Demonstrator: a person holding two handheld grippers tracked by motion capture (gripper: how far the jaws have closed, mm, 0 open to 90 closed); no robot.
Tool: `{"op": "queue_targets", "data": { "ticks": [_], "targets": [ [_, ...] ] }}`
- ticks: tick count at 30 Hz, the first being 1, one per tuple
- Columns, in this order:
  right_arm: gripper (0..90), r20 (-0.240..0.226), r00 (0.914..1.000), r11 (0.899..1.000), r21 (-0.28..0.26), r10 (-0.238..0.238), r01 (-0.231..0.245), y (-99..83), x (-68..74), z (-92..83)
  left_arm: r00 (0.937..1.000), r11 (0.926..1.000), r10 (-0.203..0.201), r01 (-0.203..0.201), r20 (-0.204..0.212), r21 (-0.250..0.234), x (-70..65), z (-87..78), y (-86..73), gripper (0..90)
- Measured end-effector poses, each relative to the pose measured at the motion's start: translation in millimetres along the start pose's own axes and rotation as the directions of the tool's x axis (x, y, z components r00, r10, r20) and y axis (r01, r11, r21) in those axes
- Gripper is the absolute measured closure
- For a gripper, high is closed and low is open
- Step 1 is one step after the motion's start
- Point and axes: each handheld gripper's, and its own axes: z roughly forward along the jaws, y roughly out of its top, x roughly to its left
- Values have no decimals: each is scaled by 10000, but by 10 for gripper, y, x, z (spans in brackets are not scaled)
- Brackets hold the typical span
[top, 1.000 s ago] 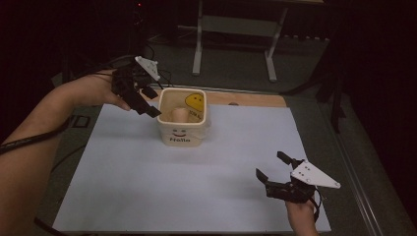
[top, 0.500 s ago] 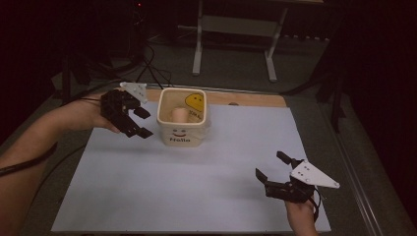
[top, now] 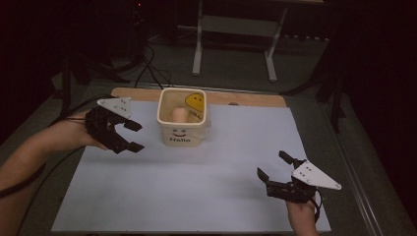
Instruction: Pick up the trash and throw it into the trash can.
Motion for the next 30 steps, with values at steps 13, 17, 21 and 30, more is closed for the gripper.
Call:
{"op": "queue_targets", "data": {
  "ticks": [13, 17, 21, 30],
  "targets": [
    [115, -42, 10000, 10000, 59, -60, 60, -4, 7, 7, 9976, 9950, -633, 651, 267, -755, -196, 190, -427, 210],
    [115, -90, 10000, 9999, 114, -32, 33, -5, 10, 11, 9962, 9929, -867, 865, 18, -822, -282, 262, -537, 143],
    [115, -102, 9999, 9999, 142, -50, 51, -8, 14, 17, 9936, 9869, -1111, 1078, -212, -1196, -354, 330, -665, 86],
    [115, -151, 9999, 9998, 184, -61, 64, -14, 16, 24, 9882, 9713, -1530, 1526, 118, -1824, -467, 512, -905, 56]
  ]
}}
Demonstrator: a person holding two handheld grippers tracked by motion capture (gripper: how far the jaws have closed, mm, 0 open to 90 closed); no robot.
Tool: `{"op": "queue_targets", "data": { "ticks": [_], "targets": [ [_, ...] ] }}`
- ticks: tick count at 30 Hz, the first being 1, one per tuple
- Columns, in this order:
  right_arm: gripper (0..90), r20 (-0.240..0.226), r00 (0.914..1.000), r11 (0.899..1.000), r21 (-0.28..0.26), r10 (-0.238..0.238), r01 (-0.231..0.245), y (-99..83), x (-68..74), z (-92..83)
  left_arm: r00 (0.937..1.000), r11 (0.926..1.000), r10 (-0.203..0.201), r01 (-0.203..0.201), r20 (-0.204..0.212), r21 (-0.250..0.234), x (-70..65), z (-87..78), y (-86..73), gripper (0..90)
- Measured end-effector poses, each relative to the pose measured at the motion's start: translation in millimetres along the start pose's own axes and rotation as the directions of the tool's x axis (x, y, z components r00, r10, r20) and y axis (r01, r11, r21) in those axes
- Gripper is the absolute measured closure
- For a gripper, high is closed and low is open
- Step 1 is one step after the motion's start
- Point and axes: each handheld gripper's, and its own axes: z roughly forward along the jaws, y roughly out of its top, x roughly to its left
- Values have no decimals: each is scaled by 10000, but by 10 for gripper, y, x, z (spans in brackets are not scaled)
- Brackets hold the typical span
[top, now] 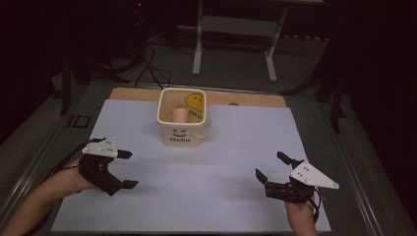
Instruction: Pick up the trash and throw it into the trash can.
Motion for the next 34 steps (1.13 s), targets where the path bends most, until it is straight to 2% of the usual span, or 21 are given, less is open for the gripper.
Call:
{"op": "queue_targets", "data": {
  "ticks": [2, 4, 5, 8, 14, 22, 23, 26, 28, 30, 34],
  "targets": [
    [115, -6, 10000, 10000, 9, 6, -6, -3, -1, 1, 9999, 10000, -18, 19, 136, -35, 8, 24, -54, 41],
    [115, -17, 10000, 10000, 43, 1, -1, -6, 0, 7, 9999, 9998, 54, -57, -135, -176, 11, 44, -115, 20],
    [115, -9, 10000, 10000, 52, -4, 4, -8, 1, 10, 9998, 9995, -182, 180, -75, -249, 32, 53, -140, 20],
    [115, -15, 10000, 10000, 79, -20, 20, -12, 4, 14, 9996, 9983, -258, 262, 77, -519, 36, 75, -188, 18],
    [115, -3, 10000, 9999, 138, -2, 2, -29, -4, 16, 9998, 9976, -211, 211, 14, -654, 2, 124, -202, 11],
    [115, 16, 10000, 9997, 224, -75, 74, -56, -6, 18, 9993, 9962, -191, 217, 310, -842, -86, 226, -230, 11],
    [115, 21, 10000, 9997, 232, -65, 65, -59, -8, 17, 9996, 9964, -176, 195, 230, -826, -94, 234, -233, 11],
    [115, 18, 10000, 9997, 254, -29, 29, -69, -14, 14, 9996, 9969, -182, 199, 235, -761, -99, 244, -242, 11],
    [115, -20, 10000, 9997, 257, 6, -6, -74, -12, 14, 9989, 9956, -334, 362, 340, -864, -87, 240, -248, 11],
    [115, -10, 10000, 9995, 304, -12, 12, -79, -12, 16, 9989, 9939, -333, 365, 328, -1045, -77, 229, -258, 12],
    [116, -12, 10000, 9996, 280, 34, -34, -82, -13, 12, 9988, 9936, -349, 383, 336, -1065, -56, 228, -271, 12]
  ]
}}
